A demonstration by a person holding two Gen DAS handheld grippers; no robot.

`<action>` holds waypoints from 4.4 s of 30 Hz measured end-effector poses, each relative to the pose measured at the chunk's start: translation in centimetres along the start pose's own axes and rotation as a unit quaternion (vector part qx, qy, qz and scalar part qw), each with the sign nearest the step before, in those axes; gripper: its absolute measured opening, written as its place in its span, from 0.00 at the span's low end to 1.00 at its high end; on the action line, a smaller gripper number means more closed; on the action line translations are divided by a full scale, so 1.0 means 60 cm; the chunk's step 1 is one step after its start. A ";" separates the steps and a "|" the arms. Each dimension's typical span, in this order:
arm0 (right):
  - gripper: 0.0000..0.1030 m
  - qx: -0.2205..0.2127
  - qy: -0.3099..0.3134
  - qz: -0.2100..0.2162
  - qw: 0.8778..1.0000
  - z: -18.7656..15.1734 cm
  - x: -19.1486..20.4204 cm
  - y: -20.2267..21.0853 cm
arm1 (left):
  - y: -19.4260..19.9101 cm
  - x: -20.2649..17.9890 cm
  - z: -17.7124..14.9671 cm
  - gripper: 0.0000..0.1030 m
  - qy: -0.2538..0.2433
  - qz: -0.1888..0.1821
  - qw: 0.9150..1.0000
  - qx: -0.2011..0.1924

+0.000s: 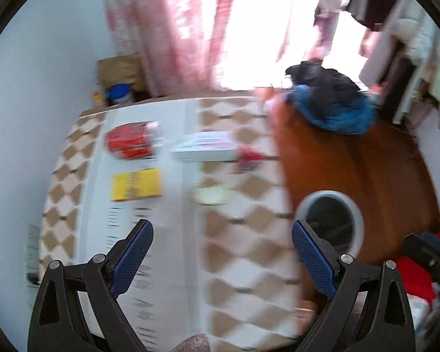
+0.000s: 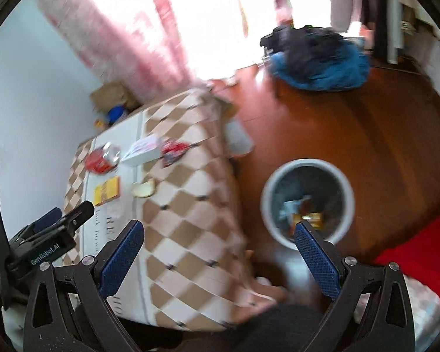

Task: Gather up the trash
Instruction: 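Move both tools back over the table toward the remaining items, then grasp the yellow cigarette pack with the left tool while the right grasps the red candy bag, then lift the yellow pack and red candy bag toward the bin with both tools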

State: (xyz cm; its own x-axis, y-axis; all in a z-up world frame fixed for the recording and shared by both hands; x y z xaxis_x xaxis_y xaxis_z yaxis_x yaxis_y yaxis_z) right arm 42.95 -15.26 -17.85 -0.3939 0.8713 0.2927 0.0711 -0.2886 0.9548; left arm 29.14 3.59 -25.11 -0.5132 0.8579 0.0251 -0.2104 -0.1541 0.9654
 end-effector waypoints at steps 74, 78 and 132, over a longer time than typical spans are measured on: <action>0.45 0.137 0.011 -0.003 0.990 0.249 0.142 -0.364 | -0.317 0.165 0.102 0.61 -0.372 0.022 0.908 0.192; 0.19 0.135 0.018 -0.009 0.991 0.243 0.143 -0.365 | -0.292 0.185 0.087 0.60 -0.287 0.020 0.941 0.181; 0.13 -0.038 0.011 0.078 0.996 -0.092 0.139 -0.032 | 0.114 0.141 -0.109 0.54 0.009 -0.042 0.997 -0.062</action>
State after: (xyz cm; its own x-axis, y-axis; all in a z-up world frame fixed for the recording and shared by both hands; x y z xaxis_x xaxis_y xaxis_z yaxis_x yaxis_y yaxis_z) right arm 34.50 -9.64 -17.55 -0.4035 0.8044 0.4360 0.0637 -0.4507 0.8904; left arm 17.90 6.56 -19.97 -0.5033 0.8619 -0.0608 -0.3548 -0.1420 0.9241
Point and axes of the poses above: each gripper's, at about its wrist camera, not at the fingertips, and y roughly against the way its jaws point, x to its left, z to its top, the point moved 6 cm from there along -y, roughly the way its jaws point, and after that the axes turned 12 degrees about x, right-handed, at the moved point
